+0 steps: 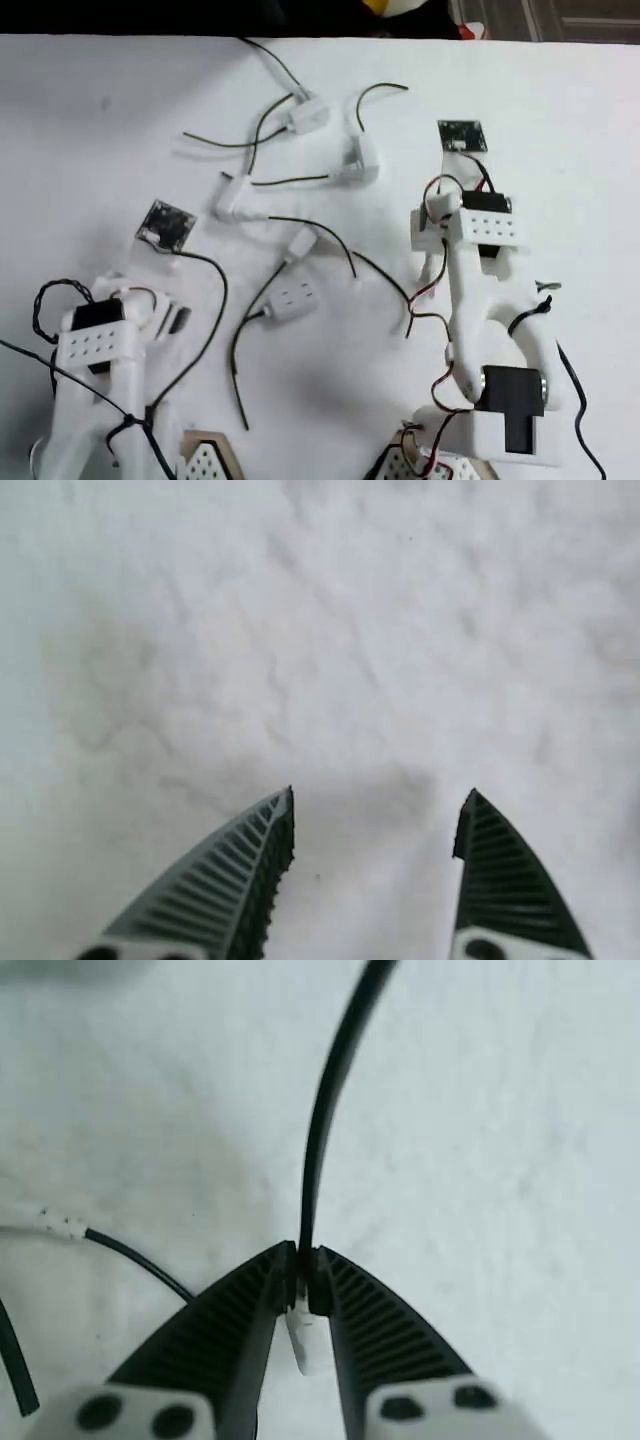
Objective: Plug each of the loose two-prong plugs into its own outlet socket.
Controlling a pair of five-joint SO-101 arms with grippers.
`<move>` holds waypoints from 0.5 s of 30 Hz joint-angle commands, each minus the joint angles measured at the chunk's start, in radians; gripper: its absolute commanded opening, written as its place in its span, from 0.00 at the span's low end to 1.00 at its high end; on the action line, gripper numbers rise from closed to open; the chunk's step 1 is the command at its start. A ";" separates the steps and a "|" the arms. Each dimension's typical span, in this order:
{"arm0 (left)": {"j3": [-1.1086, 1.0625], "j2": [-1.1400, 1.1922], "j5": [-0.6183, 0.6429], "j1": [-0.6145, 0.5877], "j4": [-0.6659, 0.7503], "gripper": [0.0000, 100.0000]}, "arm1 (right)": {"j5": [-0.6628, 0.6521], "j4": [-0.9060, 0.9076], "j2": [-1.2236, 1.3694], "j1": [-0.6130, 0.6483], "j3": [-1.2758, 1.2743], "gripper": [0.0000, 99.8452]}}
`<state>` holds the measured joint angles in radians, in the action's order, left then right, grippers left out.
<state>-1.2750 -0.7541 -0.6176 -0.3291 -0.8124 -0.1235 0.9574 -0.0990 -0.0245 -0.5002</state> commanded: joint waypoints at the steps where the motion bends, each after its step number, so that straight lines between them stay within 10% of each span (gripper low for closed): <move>1: 0.005 -0.025 -0.006 -0.008 0.018 0.26 | -0.040 -0.068 0.025 -0.005 0.046 0.03; 15: 0.005 -0.025 -0.003 -0.008 0.020 0.26 | -0.038 0.044 0.094 -0.004 0.049 0.14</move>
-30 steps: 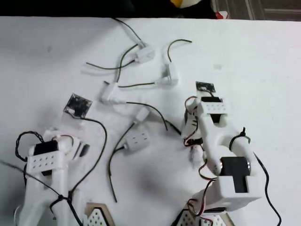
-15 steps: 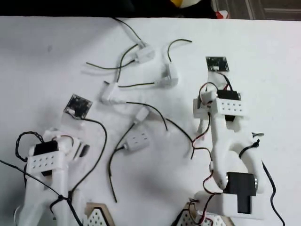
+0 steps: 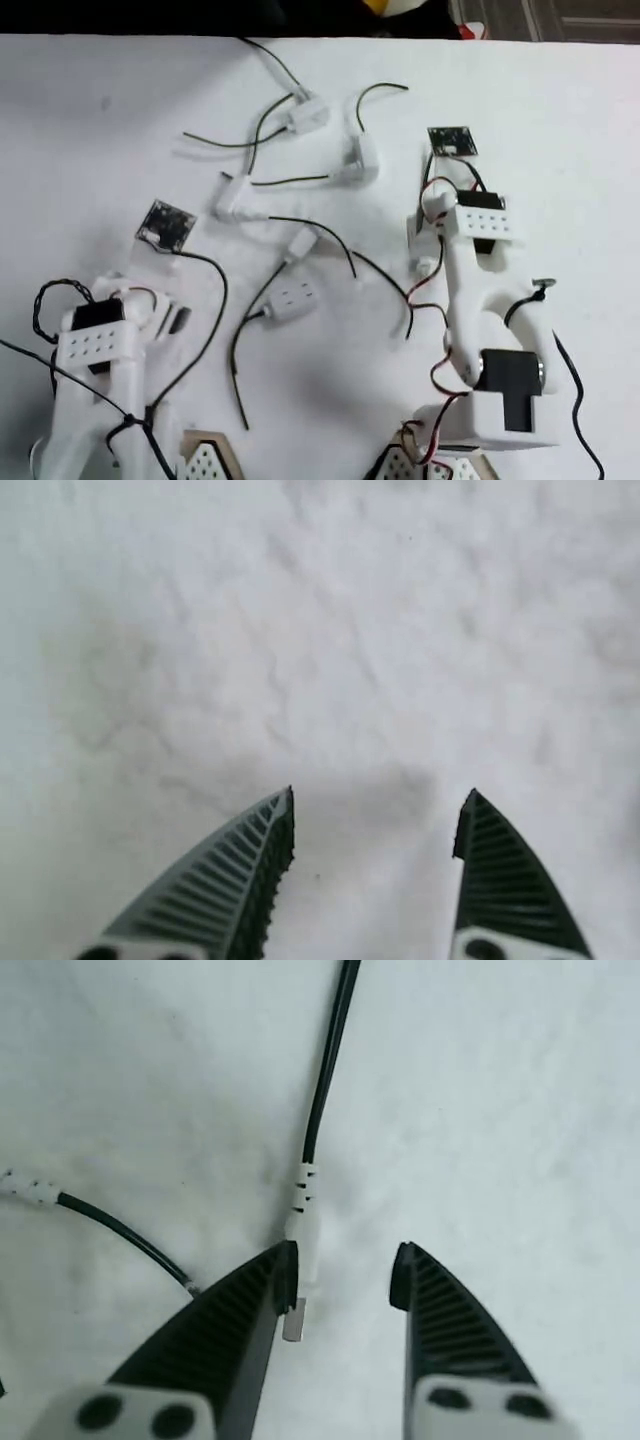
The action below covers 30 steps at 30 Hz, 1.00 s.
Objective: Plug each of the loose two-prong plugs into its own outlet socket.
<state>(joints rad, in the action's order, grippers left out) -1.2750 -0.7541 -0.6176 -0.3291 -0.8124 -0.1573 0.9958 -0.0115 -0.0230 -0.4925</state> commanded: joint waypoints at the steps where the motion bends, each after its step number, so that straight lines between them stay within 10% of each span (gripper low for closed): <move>1: 0.005 -0.025 -0.003 -0.010 0.020 0.26 | -0.005 0.005 0.021 0.002 0.048 0.14; 30: 0.003 -0.025 0.000 -0.031 0.020 0.26 | -0.009 0.357 0.438 0.021 0.525 0.06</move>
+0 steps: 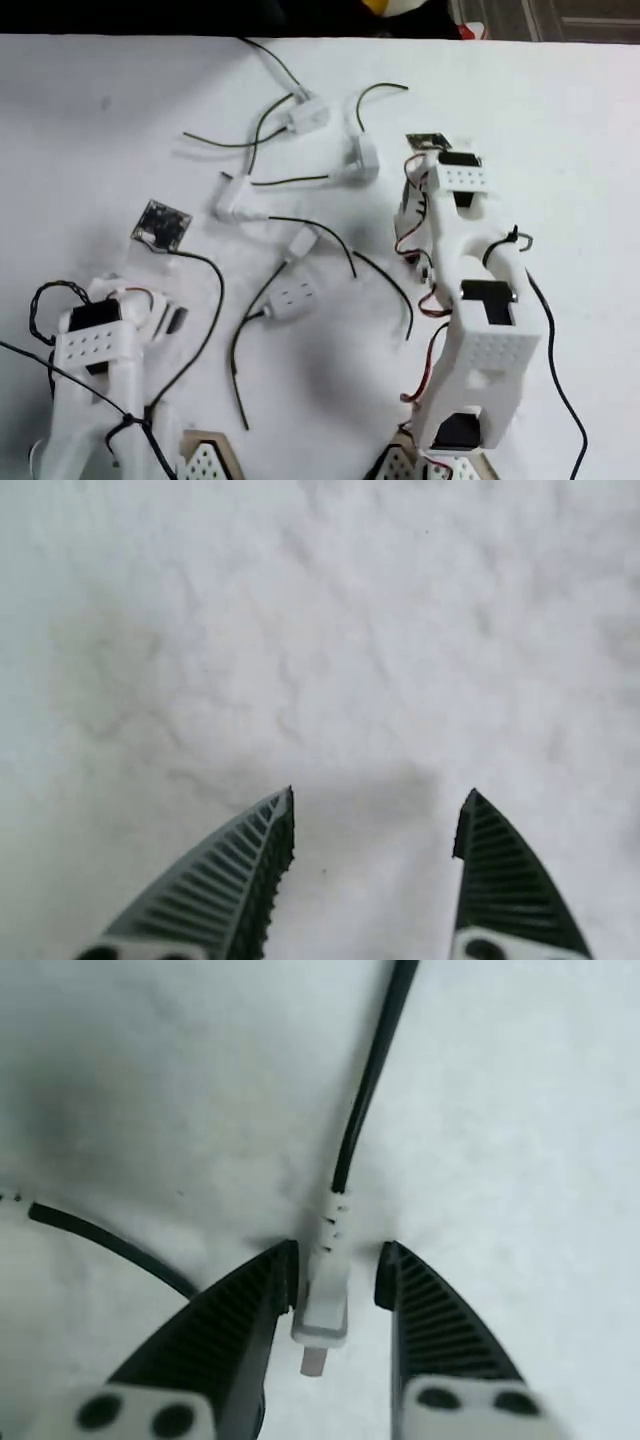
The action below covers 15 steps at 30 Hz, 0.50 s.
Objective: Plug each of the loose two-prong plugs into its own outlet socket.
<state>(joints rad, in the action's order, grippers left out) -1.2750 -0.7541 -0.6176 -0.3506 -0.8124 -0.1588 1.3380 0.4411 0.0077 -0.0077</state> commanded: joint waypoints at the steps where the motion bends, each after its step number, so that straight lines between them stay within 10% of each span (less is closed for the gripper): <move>1: 0.003 -0.025 0.000 -0.010 0.020 0.26 | -0.009 0.015 -0.019 -0.010 0.041 0.04; 15: 0.003 -0.025 0.000 -0.010 0.020 0.26 | -0.072 0.079 -0.025 0.005 0.032 0.03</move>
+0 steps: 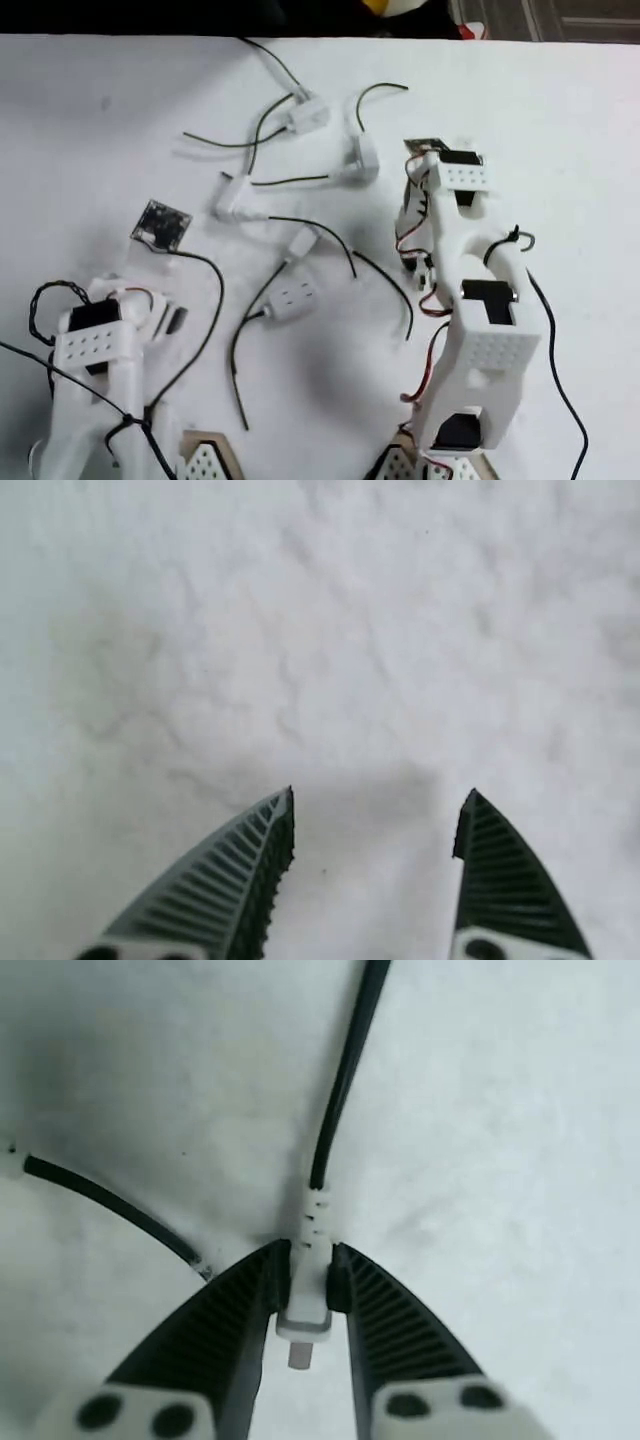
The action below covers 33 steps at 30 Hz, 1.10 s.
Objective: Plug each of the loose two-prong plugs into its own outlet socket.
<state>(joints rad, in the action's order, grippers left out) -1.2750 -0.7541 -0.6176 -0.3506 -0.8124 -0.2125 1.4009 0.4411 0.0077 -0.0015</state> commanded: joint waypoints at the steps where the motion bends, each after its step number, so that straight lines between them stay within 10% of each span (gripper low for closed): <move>1: 0.003 -0.025 0.000 -0.010 0.020 0.26 | -0.018 0.022 -0.025 0.005 0.025 0.03; 16: 0.003 -0.025 0.000 -0.010 0.020 0.26 | -0.084 0.143 -0.111 0.013 0.014 0.02; 33: -0.005 -0.027 0.000 -0.010 0.020 0.26 | -0.081 -0.047 -1.127 0.346 -0.595 0.02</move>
<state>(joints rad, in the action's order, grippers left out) -1.2843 -0.7541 -0.6176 -0.3506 -0.8124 -0.2908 1.4239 -0.4918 0.2992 -0.5109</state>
